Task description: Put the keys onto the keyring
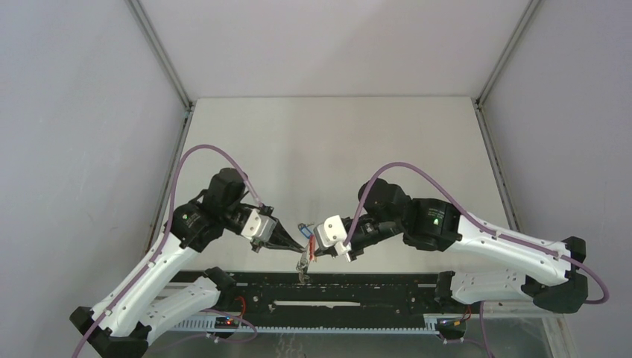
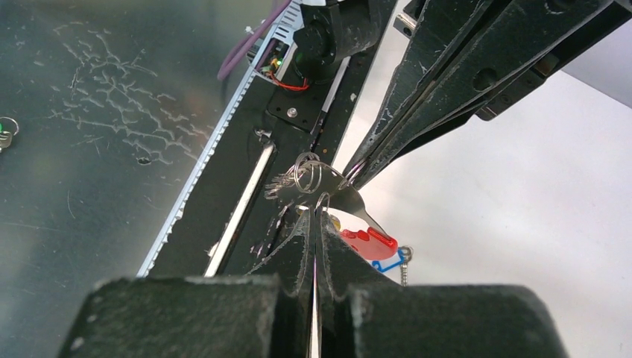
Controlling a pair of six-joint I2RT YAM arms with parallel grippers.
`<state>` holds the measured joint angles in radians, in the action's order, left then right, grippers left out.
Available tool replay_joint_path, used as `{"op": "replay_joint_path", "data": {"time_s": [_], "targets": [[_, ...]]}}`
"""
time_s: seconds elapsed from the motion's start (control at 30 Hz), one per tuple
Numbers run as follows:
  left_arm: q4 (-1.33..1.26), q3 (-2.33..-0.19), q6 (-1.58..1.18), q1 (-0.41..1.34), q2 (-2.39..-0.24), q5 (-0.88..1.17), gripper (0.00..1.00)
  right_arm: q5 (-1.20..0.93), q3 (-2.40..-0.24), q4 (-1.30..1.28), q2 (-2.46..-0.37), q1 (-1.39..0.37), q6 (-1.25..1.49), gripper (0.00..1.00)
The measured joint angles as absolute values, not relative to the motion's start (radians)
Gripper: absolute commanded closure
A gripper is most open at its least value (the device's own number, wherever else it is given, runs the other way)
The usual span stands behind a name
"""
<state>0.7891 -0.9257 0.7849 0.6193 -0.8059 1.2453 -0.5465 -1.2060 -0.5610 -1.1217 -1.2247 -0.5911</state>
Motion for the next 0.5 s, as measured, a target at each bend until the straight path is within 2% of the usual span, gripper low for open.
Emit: {"op": "replay_joint_path", "data": {"time_s": [0.5], "targets": [[0.775,-0.926,0.774,0.619,-0.797,1.244,1.0,-0.537,-1.221,-0.564,-1.14,-1.234,-0.597,1.0]]}}
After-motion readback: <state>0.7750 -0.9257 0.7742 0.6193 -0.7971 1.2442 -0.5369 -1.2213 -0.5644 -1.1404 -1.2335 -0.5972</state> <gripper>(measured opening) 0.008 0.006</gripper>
